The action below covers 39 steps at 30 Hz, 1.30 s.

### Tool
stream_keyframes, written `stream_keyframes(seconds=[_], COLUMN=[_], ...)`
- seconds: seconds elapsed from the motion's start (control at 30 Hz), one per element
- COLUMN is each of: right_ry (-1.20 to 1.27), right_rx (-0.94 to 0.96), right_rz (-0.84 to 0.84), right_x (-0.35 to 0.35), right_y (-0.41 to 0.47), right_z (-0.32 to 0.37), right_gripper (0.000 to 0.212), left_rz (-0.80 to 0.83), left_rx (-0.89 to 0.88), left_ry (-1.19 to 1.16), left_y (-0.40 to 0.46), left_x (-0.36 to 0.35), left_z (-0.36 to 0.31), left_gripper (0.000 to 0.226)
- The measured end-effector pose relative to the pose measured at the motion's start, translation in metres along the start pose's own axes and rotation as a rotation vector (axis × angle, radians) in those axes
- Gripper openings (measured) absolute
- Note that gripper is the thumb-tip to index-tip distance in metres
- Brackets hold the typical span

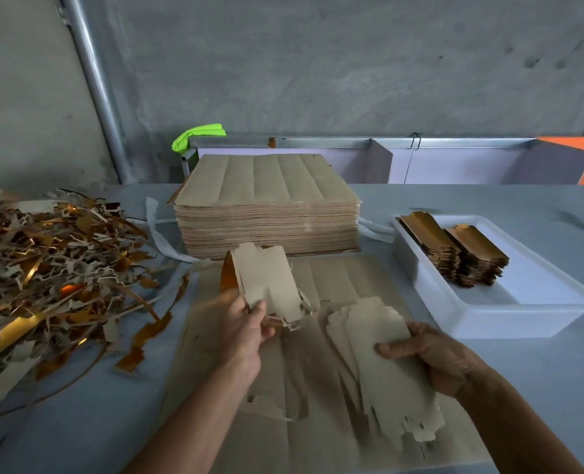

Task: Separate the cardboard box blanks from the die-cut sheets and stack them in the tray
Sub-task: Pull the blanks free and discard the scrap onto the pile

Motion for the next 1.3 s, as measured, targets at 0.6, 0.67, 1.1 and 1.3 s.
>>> stream_keyframes(seconds=[0.6,0.67,1.1,1.3], right_ry=[0.292,0.278,-0.111,-0.349], right_rx=[0.220,0.218,0.228,0.288], right_rz=[-0.037,-0.052,-0.128,-0.108], right_x=[-0.048,-0.049,0.012,0.022], right_y=[0.016,0.016,-0.006,-0.017], right_z=[0.031,0.031,0.023,0.028], right_gripper=[0.042,0.045,0.044,0.038], left_rz=[0.394,0.473,0.484,0.479], left_rx=[0.141,0.136,0.089,0.032], left_ry=[0.091,0.148,0.875,1.088], left_y=[-0.022,-0.021,-0.004,0.005], left_x=[0.003,0.006,0.032,0.033], left_z=[0.018,0.016,-0.027,-0.047], left_gripper=[0.028,0.029,0.020,0.047])
Point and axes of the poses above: each hand's wrist, its own y-axis towards the middle knuckle, its own x-axis out of the back of the hand, z = x × y, the point moved 1 cm from there along y, towards the middle knuckle, and after that the axes turned 11 degrees about -y, right-handed, at the moved point
